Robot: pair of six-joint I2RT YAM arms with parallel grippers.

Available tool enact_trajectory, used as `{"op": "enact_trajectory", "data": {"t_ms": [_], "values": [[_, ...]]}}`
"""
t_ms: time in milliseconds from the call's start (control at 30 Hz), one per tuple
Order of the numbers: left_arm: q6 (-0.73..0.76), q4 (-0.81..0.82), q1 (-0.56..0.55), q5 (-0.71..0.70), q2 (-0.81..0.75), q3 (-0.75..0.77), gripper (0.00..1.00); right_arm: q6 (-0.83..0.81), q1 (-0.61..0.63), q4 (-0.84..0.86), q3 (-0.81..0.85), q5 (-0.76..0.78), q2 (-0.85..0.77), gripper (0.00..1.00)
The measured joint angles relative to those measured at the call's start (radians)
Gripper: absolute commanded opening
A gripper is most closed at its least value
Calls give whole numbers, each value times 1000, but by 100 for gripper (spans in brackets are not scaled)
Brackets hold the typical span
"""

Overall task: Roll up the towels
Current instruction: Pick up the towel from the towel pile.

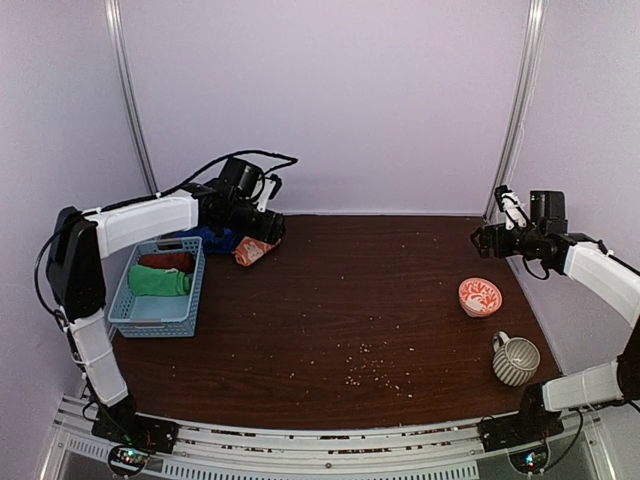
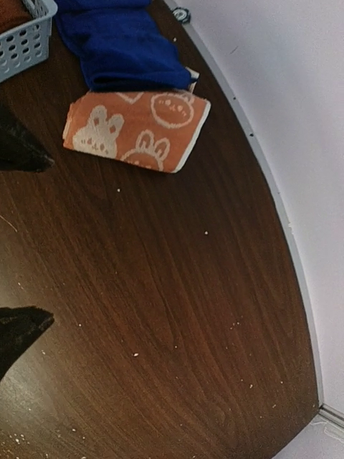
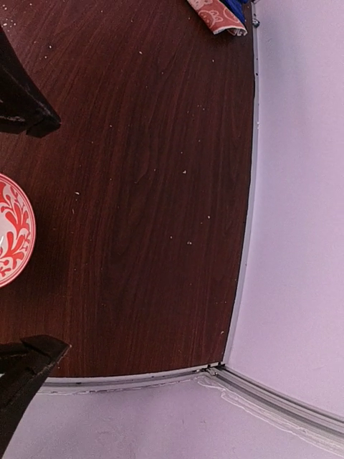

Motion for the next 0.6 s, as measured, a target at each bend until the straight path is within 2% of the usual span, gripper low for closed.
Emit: {"op": "enact_trajectory", "data": {"t_ms": [67, 167, 367, 467, 600], "values": [[-23, -12, -6, 5, 67, 49, 56, 0, -1, 2, 0, -22, 0, 100], [-58, -47, -8, -27, 163, 124, 55, 0, -3, 2, 0, -47, 0, 100], [-164, -156, 0, -177, 320, 285, 74, -4, -4, 2, -1, -74, -3, 100], [-248, -209, 20, -254, 335, 287, 71, -19, -4, 2, -12, -75, -18, 100], [-320, -208, 72, -253, 335, 259, 64, -27, -4, 2, -18, -76, -24, 100]]}}
